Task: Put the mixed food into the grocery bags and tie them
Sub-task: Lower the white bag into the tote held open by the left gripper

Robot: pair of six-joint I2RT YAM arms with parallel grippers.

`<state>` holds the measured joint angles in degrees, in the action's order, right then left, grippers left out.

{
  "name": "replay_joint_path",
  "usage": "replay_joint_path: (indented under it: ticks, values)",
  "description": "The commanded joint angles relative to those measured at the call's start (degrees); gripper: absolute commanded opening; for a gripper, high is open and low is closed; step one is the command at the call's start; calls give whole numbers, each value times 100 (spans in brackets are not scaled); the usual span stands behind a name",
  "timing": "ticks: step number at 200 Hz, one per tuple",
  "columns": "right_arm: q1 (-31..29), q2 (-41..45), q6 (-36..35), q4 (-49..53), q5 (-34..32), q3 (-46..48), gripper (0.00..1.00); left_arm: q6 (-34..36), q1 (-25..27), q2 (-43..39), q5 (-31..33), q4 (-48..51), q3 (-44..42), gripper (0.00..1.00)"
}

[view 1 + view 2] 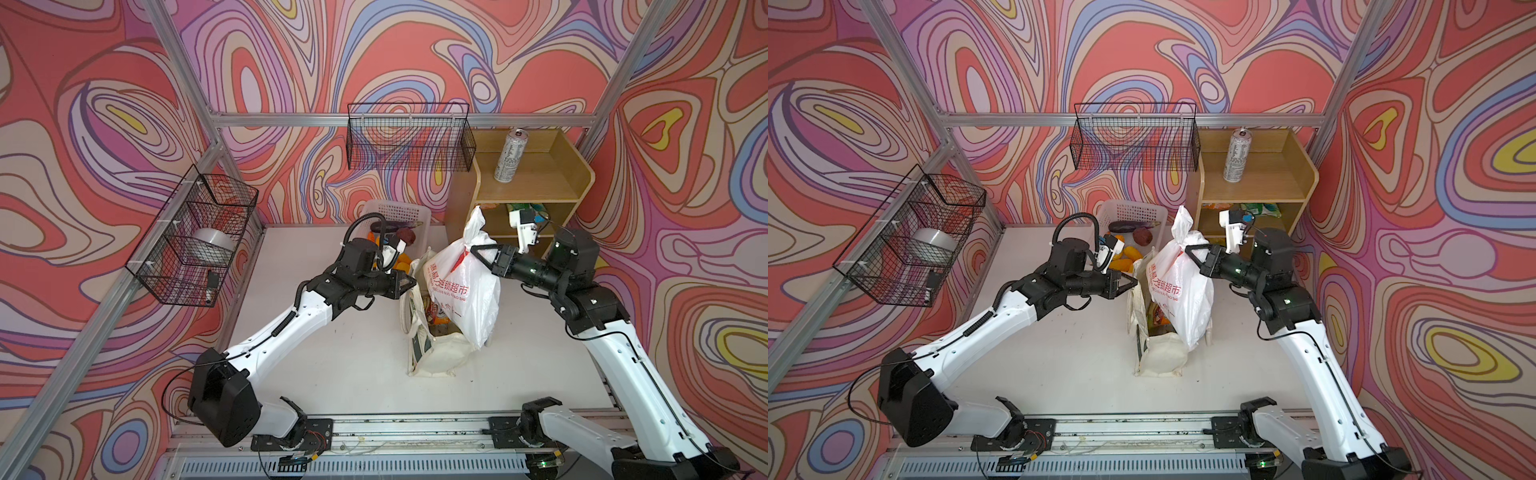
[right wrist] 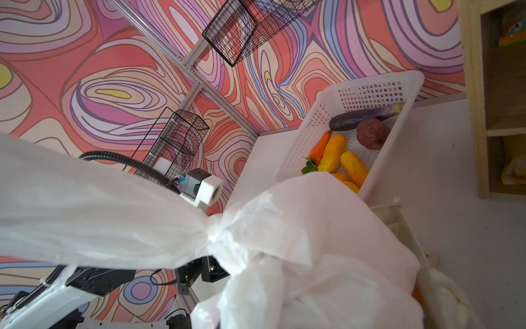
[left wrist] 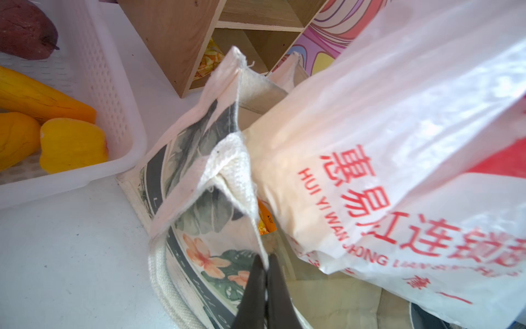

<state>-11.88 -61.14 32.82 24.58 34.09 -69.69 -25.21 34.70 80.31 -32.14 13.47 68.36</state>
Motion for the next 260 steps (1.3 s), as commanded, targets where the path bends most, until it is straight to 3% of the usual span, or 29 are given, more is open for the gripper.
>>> replay_joint_path:
  ticks: [1,62,102,139,186,260]
  values:
    - [-160,-89,166,-507,-447,98,0,254,-33,-226,-592,-624,-106,0]
    - [-584,-430,186,-795,-1052,-34,0,193,-33,-139,-712,-694,-221,0]
    - [-2058,-469,-170,-928,-2147,597,0,-262,-33,-224,-347,-1285,-524,0]
    - [-2941,-495,-504,-1036,-3155,1555,0,-322,-33,-257,-70,-1258,-553,0]
    - [-2978,-650,-522,-64,-4247,1495,0,-353,-33,-410,223,-1320,-620,0]
    - [-2995,-1709,-307,313,-4024,1244,0,-362,-33,-549,274,-1324,-674,0]
